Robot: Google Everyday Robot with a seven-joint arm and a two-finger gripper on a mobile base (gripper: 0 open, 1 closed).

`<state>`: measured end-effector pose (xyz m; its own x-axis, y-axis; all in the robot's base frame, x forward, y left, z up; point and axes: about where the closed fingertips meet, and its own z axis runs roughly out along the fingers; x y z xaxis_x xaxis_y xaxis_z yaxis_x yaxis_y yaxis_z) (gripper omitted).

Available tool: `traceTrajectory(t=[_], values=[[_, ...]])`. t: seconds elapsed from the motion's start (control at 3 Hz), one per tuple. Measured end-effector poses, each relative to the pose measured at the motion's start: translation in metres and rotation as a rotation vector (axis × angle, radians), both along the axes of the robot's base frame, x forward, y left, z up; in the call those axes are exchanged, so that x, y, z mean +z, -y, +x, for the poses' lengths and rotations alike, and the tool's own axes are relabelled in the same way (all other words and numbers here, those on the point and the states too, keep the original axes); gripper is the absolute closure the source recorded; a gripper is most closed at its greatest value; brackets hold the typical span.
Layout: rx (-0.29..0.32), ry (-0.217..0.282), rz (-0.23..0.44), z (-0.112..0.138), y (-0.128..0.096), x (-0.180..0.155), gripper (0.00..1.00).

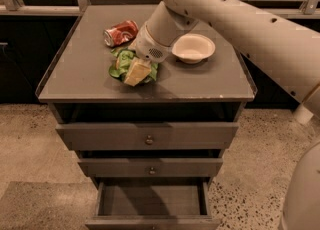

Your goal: Place green jalapeno chip bag into middle drawer

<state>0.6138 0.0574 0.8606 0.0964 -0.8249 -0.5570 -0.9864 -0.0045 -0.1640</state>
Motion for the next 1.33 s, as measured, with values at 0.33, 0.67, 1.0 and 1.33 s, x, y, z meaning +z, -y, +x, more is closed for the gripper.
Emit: traceTrajectory(t=[0.33,0.67,1.0,1.33], values=[[0.0,0.0,0.0,0.0,0.0,0.0,1.0],[0.01,-0.002,-0.001,-0.001,-0.002,0.0,1.0],[0.016,-0.059,0.007,-0.039,0.014,0.012,1.0],[-0.076,-0.109,0.029,-0.104,0.038,0.037,1.0]])
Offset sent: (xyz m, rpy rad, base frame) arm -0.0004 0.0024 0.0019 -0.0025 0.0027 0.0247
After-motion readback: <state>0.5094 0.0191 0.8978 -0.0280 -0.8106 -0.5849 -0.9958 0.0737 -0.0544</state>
